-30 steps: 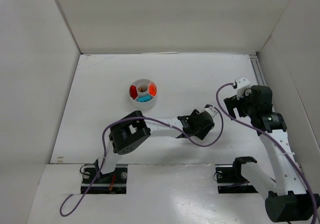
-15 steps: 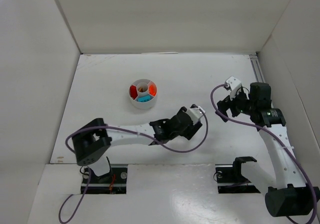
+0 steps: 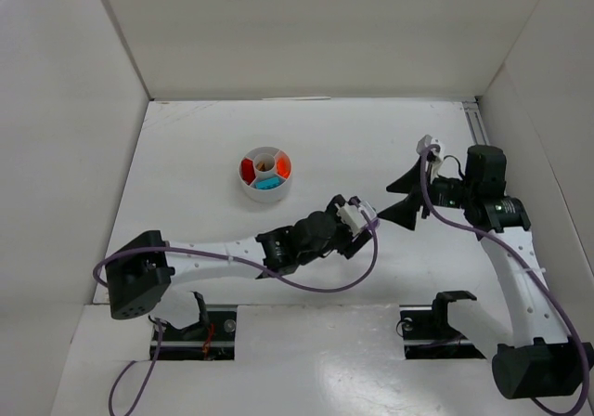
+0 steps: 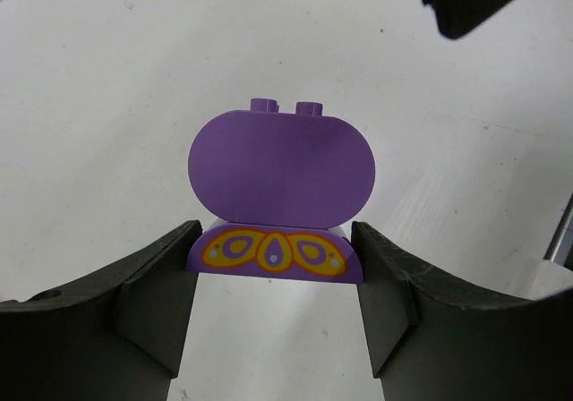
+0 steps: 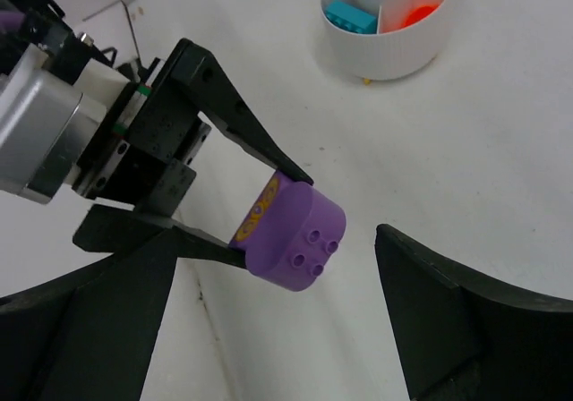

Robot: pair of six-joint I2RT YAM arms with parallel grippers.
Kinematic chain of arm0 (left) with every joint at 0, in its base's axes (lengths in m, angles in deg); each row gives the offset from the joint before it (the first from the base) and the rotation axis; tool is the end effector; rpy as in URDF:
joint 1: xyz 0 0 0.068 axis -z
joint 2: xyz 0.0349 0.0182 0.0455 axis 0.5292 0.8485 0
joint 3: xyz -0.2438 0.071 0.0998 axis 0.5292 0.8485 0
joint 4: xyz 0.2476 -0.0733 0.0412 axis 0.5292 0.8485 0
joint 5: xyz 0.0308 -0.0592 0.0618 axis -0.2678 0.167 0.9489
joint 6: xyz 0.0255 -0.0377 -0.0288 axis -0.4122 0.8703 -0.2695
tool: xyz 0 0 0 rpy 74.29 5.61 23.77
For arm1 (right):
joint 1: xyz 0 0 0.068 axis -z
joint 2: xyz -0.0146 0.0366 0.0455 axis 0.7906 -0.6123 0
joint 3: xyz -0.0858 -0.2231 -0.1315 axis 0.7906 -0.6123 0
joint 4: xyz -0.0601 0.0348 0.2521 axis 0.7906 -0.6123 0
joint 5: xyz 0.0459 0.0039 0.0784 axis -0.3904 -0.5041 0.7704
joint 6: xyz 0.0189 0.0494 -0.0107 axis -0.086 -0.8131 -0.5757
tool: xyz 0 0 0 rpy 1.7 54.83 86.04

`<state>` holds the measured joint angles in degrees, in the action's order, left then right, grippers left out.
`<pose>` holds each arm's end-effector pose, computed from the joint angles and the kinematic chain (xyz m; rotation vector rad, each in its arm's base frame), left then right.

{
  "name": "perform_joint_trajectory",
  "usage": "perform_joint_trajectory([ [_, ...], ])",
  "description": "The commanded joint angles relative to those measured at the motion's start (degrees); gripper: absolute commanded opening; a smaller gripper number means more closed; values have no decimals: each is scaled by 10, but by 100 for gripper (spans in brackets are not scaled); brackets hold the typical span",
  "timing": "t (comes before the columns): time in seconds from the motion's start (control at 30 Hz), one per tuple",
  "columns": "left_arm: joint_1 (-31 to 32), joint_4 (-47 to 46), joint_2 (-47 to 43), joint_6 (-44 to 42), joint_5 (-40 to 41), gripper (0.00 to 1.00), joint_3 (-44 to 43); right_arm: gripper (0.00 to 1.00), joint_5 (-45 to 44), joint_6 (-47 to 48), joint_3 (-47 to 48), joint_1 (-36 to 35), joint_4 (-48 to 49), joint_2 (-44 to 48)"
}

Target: Sort the legos into containers by color

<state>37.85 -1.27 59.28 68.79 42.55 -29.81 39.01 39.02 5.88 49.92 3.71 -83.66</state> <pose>0.1188 -0.3028 0.2696 0.9706 1.4965 -0.6482 0.1807 0.0396 0.3384 -0.9324 1.7067 1.0182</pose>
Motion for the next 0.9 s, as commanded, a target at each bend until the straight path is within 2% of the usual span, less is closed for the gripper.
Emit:
perform_joint_trajectory([
  [0.0,19,-68,-27,-31,49,36,5,94,32,-102,6,2,62,15],
  [0.2,26,-103,-54,-42,66,36,27,94,-2,-140,0,2,67,-2],
  [0.4,26,-128,-71,-53,72,36,41,87,-15,-167,-11,2,99,-14],
  [0.67,26,-160,-66,-69,77,36,41,88,-36,-185,-6,-55,127,-48],
  [0.73,26,-160,-66,-69,77,35,41,87,-41,-190,-6,-61,135,-55],
  [0.87,26,-165,-66,-74,77,35,41,76,-46,-208,-6,-61,162,-61],
])
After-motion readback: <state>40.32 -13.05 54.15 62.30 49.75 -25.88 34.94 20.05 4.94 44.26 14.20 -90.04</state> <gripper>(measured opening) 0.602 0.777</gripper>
